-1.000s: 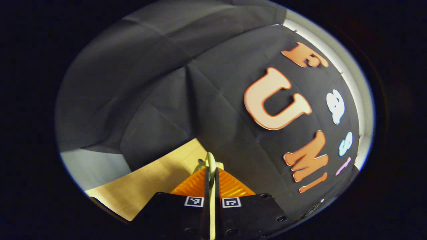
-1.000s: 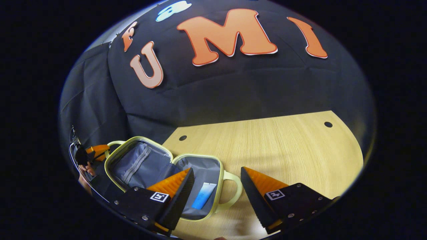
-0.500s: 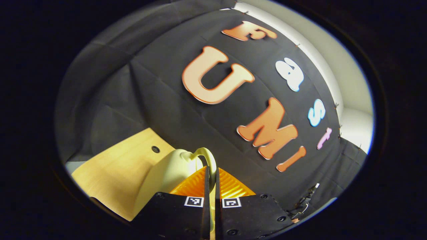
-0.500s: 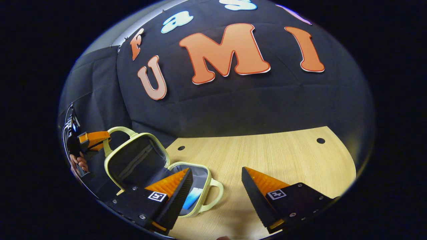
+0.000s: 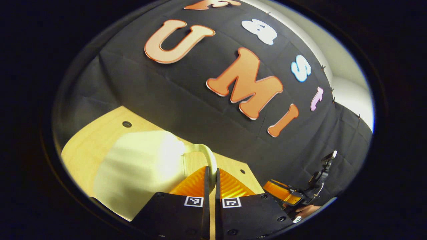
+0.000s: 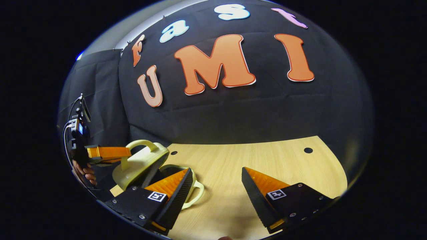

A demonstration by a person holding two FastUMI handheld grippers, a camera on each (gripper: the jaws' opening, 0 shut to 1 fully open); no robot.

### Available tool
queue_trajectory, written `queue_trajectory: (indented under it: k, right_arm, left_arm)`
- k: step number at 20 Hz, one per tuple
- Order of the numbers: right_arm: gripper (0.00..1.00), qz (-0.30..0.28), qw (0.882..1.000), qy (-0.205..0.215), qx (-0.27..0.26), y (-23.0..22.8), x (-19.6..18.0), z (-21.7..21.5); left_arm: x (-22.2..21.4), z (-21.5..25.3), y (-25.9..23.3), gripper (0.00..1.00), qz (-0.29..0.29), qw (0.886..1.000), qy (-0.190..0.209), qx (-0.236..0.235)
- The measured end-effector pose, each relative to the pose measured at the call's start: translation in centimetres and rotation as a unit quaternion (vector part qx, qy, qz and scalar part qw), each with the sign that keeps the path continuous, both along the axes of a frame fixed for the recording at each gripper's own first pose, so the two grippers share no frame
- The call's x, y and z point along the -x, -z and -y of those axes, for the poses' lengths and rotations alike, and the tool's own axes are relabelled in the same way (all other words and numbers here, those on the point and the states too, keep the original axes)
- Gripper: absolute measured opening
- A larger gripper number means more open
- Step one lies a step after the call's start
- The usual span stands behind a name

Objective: First open the suitcase, pack the skin care products into it, and then close the suitcase.

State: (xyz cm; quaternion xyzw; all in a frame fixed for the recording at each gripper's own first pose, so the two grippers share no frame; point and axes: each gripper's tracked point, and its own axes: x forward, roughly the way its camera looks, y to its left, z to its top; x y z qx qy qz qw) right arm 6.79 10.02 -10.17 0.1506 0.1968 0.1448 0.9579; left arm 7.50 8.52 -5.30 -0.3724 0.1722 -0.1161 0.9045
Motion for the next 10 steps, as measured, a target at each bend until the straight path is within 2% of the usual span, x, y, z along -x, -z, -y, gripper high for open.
queue_trajectory:
  k: [5,9,10]
  right_arm:
    - [0.94,0.0,1.0,0.01,0.009,0.7,0.4,3.5]
    - [0.94,0.002,1.0,0.018,0.016,1.2,0.9,5.7]
    - [0.94,0.002,1.0,0.02,0.018,1.3,1.1,6.0]
  left_arm:
    - [-1.4,5.4,4.3,0.06,-0.042,0.998,0.029,-0.046]
    - [-1.5,7.9,7.0,0.07,-0.075,0.987,0.047,-0.135]
    - [-1.5,8.7,8.0,0.14,-0.08,0.983,0.051,-0.158]
